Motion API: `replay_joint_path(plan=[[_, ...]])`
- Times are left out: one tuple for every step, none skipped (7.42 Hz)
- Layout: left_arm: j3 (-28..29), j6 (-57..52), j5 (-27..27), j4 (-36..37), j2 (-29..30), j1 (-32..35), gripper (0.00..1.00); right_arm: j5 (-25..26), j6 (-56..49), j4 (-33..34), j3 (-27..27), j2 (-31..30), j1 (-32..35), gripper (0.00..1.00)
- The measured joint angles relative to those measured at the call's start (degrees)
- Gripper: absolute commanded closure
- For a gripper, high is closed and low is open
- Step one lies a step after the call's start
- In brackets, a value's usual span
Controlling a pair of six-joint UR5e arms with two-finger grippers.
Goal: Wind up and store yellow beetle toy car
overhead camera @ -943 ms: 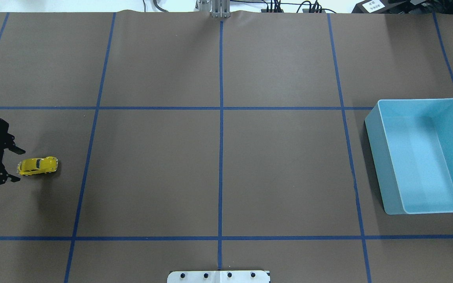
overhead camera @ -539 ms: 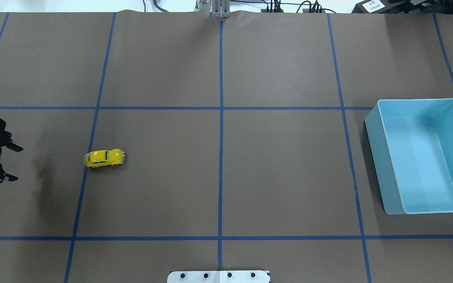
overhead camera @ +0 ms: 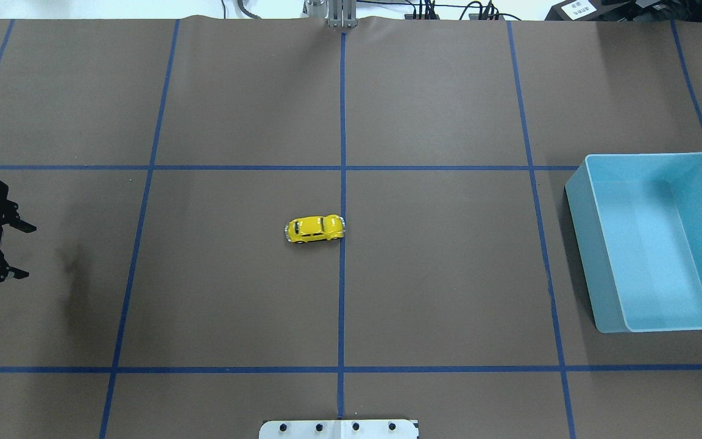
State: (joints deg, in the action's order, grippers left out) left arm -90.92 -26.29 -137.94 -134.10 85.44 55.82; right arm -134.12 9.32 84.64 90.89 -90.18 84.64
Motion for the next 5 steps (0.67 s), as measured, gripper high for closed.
replay_joint_path(plan=[[-1.03,3.95,-0.15,0.17,0.01,0.98,0.0,0.0,-0.02,0.0,0.04,0.0,0.0,0.0],[-2.04,9.75,-0.34,0.32,0.09,2.29,0.0,0.0,-0.03,0.0,0.06,0.0,0.0,0.0],[-2.49,15.28,-0.41,0.52,0.21,3.62,0.0,-0.02,-0.04,0.0,0.07,0.0,0.0,0.0],[-2.63,20.66,-0.39,1.33,0.29,5.22,0.0,-0.03,-0.06,0.0,0.07,0.0,0.0,0.0],[-2.63,25.92,-0.32,2.98,0.4,7.36,0.0,-0.04,-0.08,0.0,0.14,0.0,0.0,0.0]])
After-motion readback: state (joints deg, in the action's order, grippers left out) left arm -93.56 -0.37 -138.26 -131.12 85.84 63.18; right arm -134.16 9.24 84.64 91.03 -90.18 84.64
